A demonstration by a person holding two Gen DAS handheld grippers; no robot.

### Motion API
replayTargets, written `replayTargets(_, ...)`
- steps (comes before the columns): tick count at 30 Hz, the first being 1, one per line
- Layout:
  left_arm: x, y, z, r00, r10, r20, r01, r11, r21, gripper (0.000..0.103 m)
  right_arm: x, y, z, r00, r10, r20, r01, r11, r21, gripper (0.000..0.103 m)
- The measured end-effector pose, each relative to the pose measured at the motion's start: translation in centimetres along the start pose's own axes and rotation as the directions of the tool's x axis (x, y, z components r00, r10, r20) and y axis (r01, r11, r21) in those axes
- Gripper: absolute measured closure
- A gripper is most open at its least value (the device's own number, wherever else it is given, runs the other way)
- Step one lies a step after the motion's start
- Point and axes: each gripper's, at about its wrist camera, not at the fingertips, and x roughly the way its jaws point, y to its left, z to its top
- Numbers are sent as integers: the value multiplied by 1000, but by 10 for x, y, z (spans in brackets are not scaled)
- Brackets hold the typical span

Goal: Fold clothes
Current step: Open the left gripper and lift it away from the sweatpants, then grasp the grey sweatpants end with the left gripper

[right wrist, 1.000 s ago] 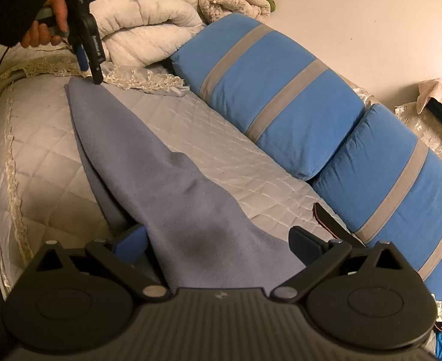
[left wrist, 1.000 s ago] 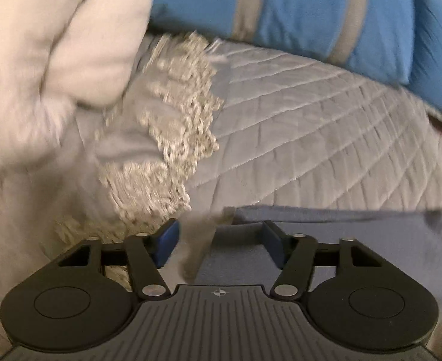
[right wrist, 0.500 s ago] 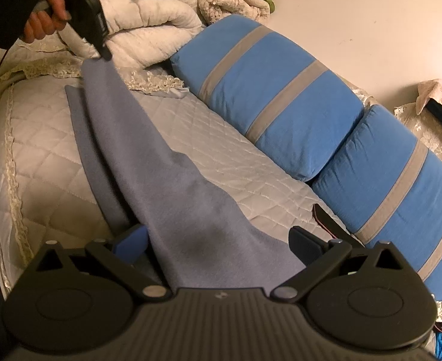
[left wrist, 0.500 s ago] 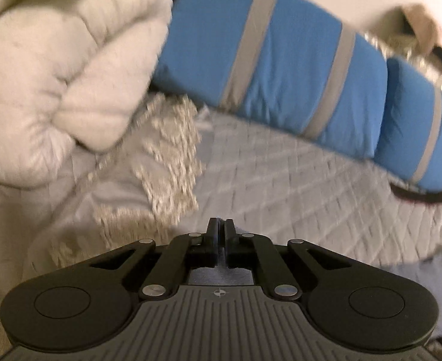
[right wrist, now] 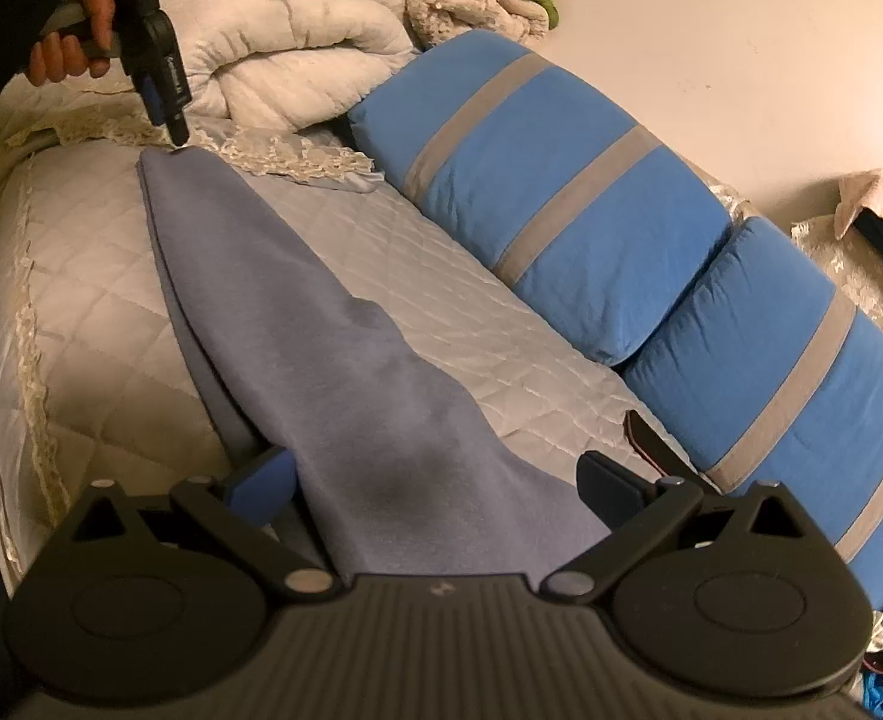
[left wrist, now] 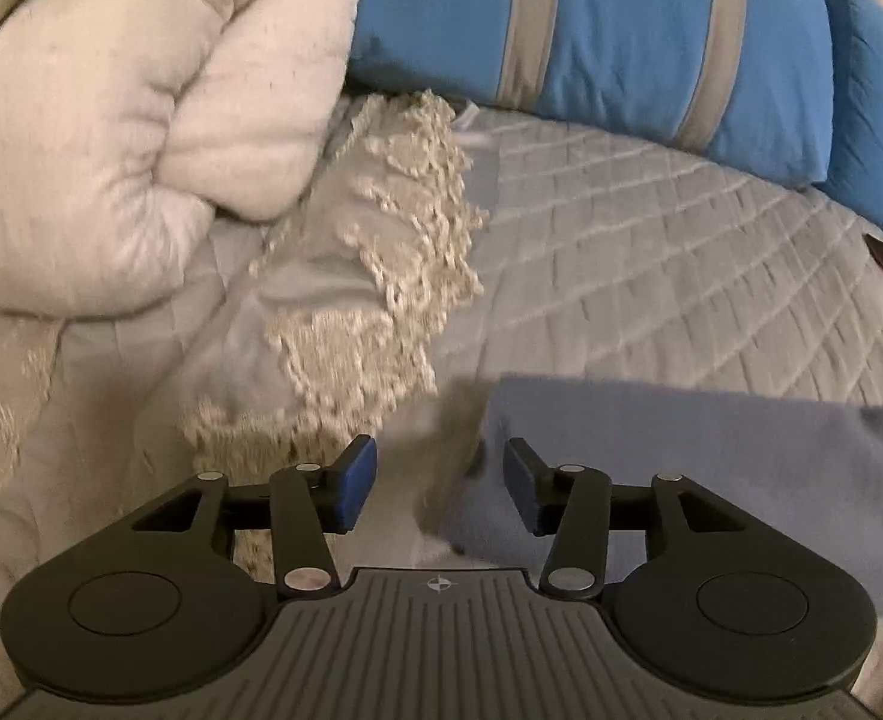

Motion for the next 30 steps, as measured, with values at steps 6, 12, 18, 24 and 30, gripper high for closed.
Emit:
replayTargets(6, 1, 2, -15, 999, -20, -41, 19, 999, -39, 57, 1, 0, -1, 1000, 2, -6, -2, 1000, 2, 0)
replayTargets(12, 10, 27, -22, 990, -132, -54, 110, 947, -301, 57, 1, 2, -2, 1000, 1, -10, -1, 1000, -5, 0)
replayTargets(18, 6, 44, -38, 973, -232, -20, 197, 867, -458, 49, 1, 1, -2, 1000, -5, -6, 5, 1000, 0, 0)
replayTargets(24, 13, 69, -73, 894, -433, 115, 377, 588, -716, 41, -1, 0, 0, 1000, -5, 3, 5, 1000, 6, 0)
replayTargets(30, 34, 83, -107, 809, -500, 309, 501, 312, -807, 39, -1, -2, -1, 1000, -2, 12, 2, 1000, 16, 0)
